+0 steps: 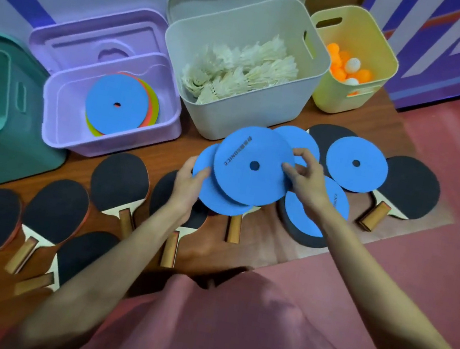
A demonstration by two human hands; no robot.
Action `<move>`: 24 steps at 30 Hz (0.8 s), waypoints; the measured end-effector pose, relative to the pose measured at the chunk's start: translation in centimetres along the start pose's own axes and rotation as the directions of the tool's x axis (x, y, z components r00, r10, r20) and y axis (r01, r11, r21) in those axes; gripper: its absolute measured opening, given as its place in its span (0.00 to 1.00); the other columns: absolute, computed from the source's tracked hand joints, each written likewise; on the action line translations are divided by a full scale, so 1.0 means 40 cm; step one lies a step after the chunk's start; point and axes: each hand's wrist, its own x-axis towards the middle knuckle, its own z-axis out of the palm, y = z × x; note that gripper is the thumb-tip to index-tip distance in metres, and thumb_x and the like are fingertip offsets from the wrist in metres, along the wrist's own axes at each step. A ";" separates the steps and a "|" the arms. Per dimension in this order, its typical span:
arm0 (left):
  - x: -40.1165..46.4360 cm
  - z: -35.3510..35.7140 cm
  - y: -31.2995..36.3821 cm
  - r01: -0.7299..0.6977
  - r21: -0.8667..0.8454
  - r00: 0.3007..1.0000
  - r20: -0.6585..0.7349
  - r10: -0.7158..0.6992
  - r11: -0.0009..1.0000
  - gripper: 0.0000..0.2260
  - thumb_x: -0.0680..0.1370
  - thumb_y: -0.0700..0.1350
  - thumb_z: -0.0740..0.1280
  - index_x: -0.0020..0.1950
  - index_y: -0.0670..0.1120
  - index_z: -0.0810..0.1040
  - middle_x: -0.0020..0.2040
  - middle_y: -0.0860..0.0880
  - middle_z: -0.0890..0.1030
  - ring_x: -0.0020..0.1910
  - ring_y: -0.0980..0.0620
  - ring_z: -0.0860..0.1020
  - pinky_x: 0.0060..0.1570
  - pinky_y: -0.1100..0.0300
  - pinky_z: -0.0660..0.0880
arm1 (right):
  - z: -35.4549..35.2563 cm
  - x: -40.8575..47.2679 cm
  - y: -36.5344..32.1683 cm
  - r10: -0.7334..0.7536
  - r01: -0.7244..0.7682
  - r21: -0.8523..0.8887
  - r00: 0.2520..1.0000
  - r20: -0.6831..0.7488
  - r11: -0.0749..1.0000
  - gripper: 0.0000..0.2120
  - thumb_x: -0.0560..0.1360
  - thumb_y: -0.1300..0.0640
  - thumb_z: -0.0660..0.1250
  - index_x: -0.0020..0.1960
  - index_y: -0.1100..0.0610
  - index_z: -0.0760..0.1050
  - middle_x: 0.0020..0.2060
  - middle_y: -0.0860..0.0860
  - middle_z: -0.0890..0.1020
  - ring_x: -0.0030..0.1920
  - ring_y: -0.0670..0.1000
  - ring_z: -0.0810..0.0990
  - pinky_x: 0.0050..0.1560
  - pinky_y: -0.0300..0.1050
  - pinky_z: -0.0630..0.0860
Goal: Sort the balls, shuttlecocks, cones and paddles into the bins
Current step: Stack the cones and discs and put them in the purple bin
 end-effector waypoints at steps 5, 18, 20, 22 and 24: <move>-0.030 0.047 0.035 0.117 -0.280 0.992 0.082 -0.098 0.953 0.19 0.83 0.56 0.51 0.55 0.50 0.78 0.54 0.49 0.83 0.54 0.51 0.80 0.52 0.57 0.77 | 0.050 0.003 0.034 0.088 -0.088 0.012 0.996 -0.005 0.996 0.06 0.78 0.66 0.62 0.47 0.56 0.70 0.39 0.68 0.79 0.32 0.57 0.79 0.34 0.52 0.76; -0.039 0.093 0.022 0.016 -0.207 0.994 0.112 0.008 0.978 0.13 0.78 0.39 0.66 0.59 0.53 0.75 0.59 0.47 0.80 0.58 0.46 0.79 0.58 0.42 0.76 | -0.019 0.000 0.105 0.124 -0.141 -0.212 0.988 -0.090 0.967 0.12 0.74 0.58 0.70 0.53 0.64 0.75 0.37 0.64 0.80 0.33 0.50 0.76 0.33 0.37 0.72; -0.041 0.106 0.017 0.004 -0.179 0.989 0.143 0.022 0.984 0.14 0.78 0.40 0.67 0.60 0.54 0.75 0.59 0.48 0.80 0.58 0.47 0.79 0.57 0.41 0.76 | -0.061 0.002 0.148 0.096 -0.180 -0.398 0.971 -0.220 0.900 0.17 0.73 0.56 0.70 0.58 0.62 0.73 0.47 0.61 0.79 0.44 0.52 0.77 0.39 0.35 0.71; -0.045 0.118 0.014 0.007 -0.155 0.988 0.156 0.018 0.988 0.14 0.78 0.40 0.66 0.60 0.55 0.75 0.59 0.48 0.80 0.58 0.48 0.79 0.57 0.41 0.76 | -0.105 -0.007 0.188 0.073 -0.265 -0.545 0.934 -0.349 0.796 0.23 0.73 0.55 0.71 0.63 0.64 0.69 0.58 0.62 0.74 0.58 0.58 0.72 0.53 0.44 0.70; -0.048 0.129 0.009 0.014 -0.132 0.987 0.162 0.008 0.991 0.15 0.78 0.40 0.66 0.60 0.55 0.75 0.59 0.49 0.81 0.57 0.49 0.79 0.56 0.42 0.77 | -0.140 -0.025 0.207 0.089 -0.374 -0.610 0.891 -0.445 0.699 0.27 0.72 0.52 0.71 0.63 0.66 0.67 0.59 0.64 0.70 0.61 0.63 0.68 0.58 0.52 0.69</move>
